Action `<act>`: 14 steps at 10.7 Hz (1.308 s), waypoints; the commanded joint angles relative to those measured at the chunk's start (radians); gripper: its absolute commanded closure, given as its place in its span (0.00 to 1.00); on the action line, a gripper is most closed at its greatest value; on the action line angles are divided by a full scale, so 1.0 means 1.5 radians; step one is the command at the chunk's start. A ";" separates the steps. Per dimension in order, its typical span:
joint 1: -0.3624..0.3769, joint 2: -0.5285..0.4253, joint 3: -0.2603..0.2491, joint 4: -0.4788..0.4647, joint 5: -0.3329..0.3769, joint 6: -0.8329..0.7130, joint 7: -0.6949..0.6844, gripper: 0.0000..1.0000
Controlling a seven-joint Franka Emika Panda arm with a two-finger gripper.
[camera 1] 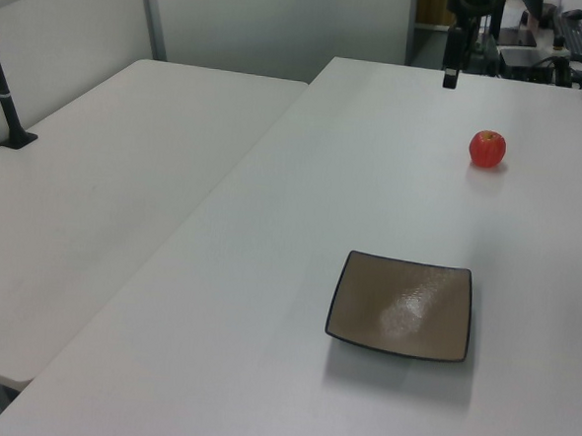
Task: Apples placed on a ceramic plate
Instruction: 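Move the open gripper over the red apple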
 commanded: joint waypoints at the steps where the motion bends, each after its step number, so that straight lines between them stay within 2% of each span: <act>1: -0.021 -0.002 -0.035 -0.014 -0.028 0.009 -0.152 0.00; 2: -0.029 0.001 -0.060 -0.014 -0.035 0.012 -0.214 0.00; 5: -0.048 0.021 -0.123 -0.019 -0.044 0.018 -0.319 0.00; 8: -0.061 0.042 -0.164 -0.074 -0.044 0.108 -0.331 0.00; 13: -0.085 0.125 -0.170 -0.151 -0.048 0.239 -0.333 0.00; 14: -0.088 0.136 -0.170 -0.167 -0.076 0.261 -0.333 0.00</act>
